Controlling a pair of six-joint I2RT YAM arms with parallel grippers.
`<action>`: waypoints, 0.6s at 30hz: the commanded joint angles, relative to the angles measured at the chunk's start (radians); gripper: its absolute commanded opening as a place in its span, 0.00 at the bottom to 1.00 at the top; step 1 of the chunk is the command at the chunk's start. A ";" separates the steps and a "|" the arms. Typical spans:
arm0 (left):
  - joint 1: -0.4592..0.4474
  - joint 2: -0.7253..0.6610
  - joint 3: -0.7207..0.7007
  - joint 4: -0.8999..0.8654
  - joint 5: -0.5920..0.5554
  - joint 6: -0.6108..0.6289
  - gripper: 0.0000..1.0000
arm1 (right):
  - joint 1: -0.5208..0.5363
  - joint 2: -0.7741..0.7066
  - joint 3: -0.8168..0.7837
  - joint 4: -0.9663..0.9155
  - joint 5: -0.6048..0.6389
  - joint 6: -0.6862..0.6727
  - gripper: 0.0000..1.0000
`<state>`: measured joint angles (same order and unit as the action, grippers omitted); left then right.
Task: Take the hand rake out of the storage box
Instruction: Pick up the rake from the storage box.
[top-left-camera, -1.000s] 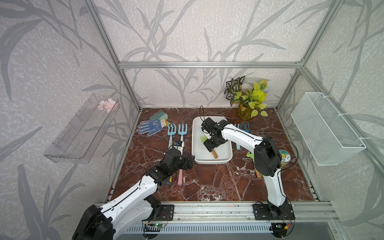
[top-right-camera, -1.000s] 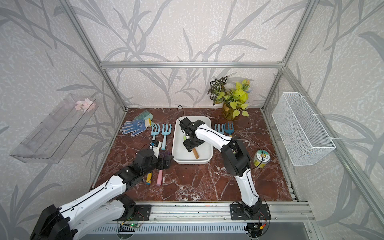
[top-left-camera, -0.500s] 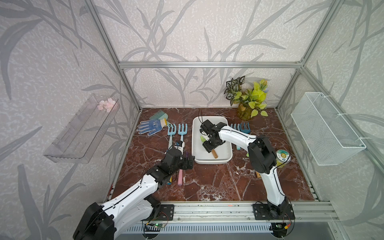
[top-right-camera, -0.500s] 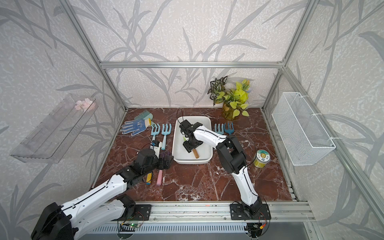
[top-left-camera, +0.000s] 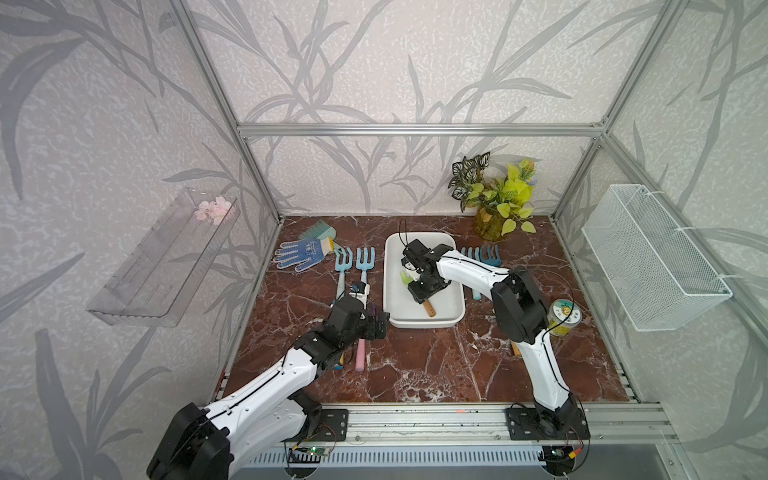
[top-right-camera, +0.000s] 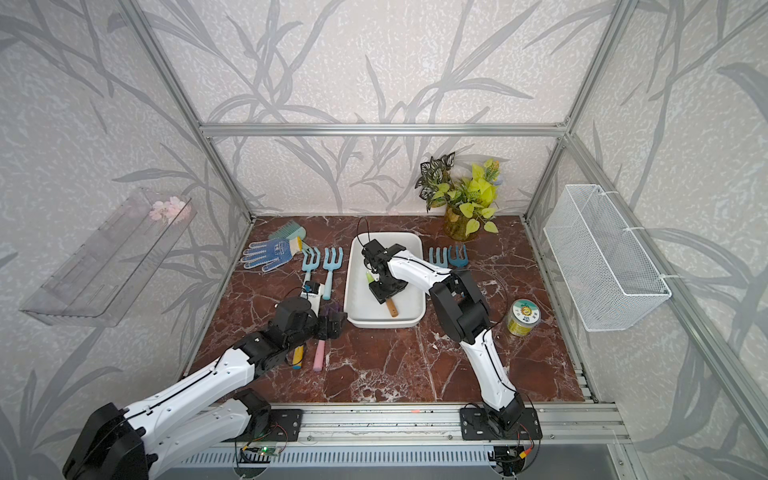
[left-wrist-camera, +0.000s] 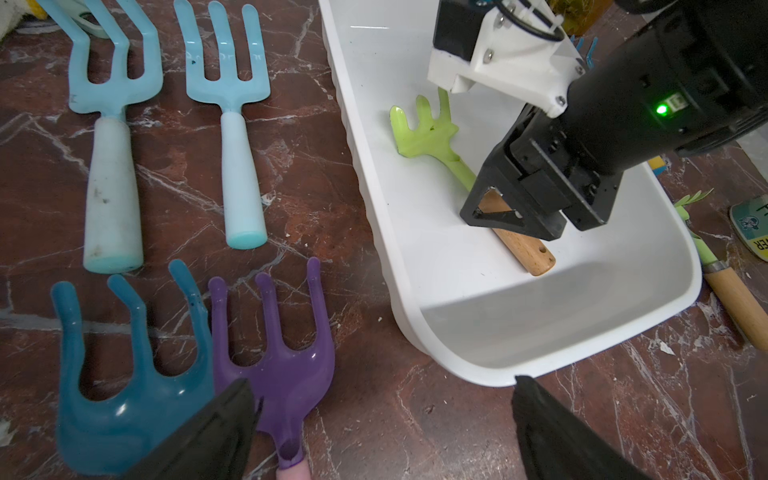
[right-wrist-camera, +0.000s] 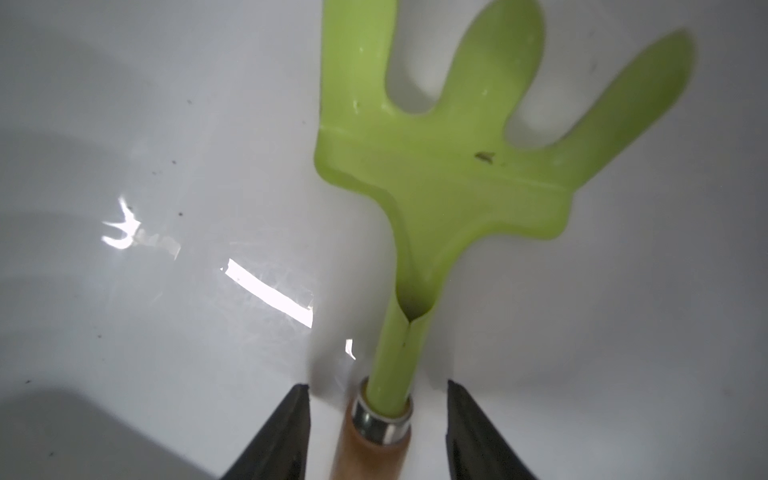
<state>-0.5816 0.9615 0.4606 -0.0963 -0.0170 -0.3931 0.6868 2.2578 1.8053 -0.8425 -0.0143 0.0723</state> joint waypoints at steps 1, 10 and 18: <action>0.000 -0.004 0.023 0.011 -0.005 0.007 0.97 | -0.005 0.021 0.041 -0.039 -0.021 0.008 0.50; 0.001 -0.011 0.019 0.008 -0.007 0.006 0.97 | -0.010 0.043 0.059 -0.066 -0.026 0.021 0.38; 0.000 -0.012 0.018 0.009 -0.007 0.005 0.97 | -0.016 0.048 0.063 -0.075 -0.026 0.030 0.27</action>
<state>-0.5816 0.9611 0.4606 -0.0963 -0.0170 -0.3931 0.6758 2.2795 1.8393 -0.8829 -0.0353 0.0895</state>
